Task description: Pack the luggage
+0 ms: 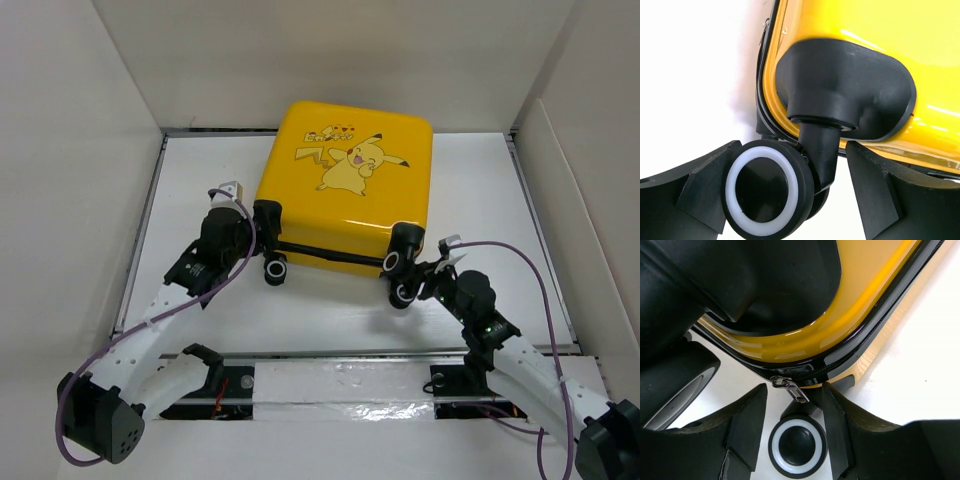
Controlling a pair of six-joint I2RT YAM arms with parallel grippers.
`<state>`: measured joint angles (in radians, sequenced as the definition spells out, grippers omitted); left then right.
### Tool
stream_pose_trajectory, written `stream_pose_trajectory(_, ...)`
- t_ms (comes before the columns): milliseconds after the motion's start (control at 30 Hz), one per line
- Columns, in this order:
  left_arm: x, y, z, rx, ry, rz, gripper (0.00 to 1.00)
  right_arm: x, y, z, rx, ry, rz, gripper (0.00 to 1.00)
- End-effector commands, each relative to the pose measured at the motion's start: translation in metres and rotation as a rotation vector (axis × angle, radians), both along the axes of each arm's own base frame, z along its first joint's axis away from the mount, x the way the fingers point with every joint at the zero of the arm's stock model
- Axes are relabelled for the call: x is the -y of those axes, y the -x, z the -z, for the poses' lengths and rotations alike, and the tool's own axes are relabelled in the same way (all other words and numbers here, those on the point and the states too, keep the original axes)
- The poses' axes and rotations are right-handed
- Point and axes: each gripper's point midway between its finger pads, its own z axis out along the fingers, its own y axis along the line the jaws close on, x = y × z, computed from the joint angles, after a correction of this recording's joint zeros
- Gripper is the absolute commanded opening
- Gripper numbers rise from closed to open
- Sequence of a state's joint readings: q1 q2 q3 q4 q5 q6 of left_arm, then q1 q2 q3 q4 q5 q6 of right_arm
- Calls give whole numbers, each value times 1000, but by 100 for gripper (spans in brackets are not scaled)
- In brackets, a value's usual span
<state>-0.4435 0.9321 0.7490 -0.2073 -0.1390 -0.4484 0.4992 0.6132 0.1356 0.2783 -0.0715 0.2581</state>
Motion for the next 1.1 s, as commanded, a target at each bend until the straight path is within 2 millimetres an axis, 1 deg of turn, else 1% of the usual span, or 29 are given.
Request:
stream_pose_trajectory(0, 22, -1, -28, 55, 23, 123, 81, -20, 2, -47, 146, -94, -91, 54)
stream_pose_trajectory(67, 24, 1, -23, 27, 3, 150, 84, -21, 3, -47, 145, -94, -99, 54)
stream_pose_trajectory(133, 21, 5, -12, -22, -42, 165, 84, -21, 3, -46, 143, -95, -100, 54)
stream_pose_trajectory(167, 19, 6, -10, -33, -61, 164, 89, -21, 3, -48, 147, -97, -102, 54)
stream_pose_trajectory(200, 13, 5, -10, -37, -87, 145, 91, -21, 3, -47, 144, -96, -103, 54)
stream_pose_trajectory(267, 4, 8, -6, -57, -139, 132, 99, -21, 4, -49, 148, -98, -103, 54)
stream_pose_trajectory(333, -1, 11, -5, -53, -151, 120, 99, -21, 4, -48, 147, -98, -103, 54)
stream_pose_trajectory(500, -1, 14, -8, -16, -149, 141, 99, -22, 4, -47, 144, -97, -108, 54)
stream_pose_trajectory(600, -9, 14, -11, -10, -191, 126, 99, -23, 3, -47, 143, -95, -108, 54)
stream_pose_trajectory(667, -6, 12, -15, 12, -184, 140, 98, -22, 2, -45, 141, -93, -105, 54)
stream_pose_trajectory(700, -2, 12, -12, 4, -172, 157, 97, -23, 2, -47, 145, -95, -107, 54)
stream_pose_trajectory(767, 2, 10, -9, -7, -164, 165, 94, -24, 2, -44, 138, -92, -111, 54)
stream_pose_trajectory(800, 3, 10, -4, -21, -160, 166, 92, -24, 1, -45, 139, -93, -113, 54)
stream_pose_trajectory(833, 6, 8, -6, -9, -148, 167, 89, -27, 3, -44, 137, -93, -122, 54)
stream_pose_trajectory(867, 8, 9, -5, -11, -141, 176, 83, -27, 2, -42, 132, -90, -120, 54)
stream_pose_trajectory(933, 10, 8, -9, 1, -131, 183, 76, -27, 2, -42, 133, -91, -119, 54)
stream_pose_trajectory(967, 10, 7, -10, 6, -133, 181, 69, -27, 2, -42, 133, -89, -120, 54)
stream_pose_trajectory(1033, 12, 4, -13, 13, -128, 188, 60, -26, 1, -43, 134, -89, -116, 54)
stream_pose_trajectory(1067, 14, 3, -13, 11, -127, 194, 47, -25, 1, -42, 133, -88, -110, 54)
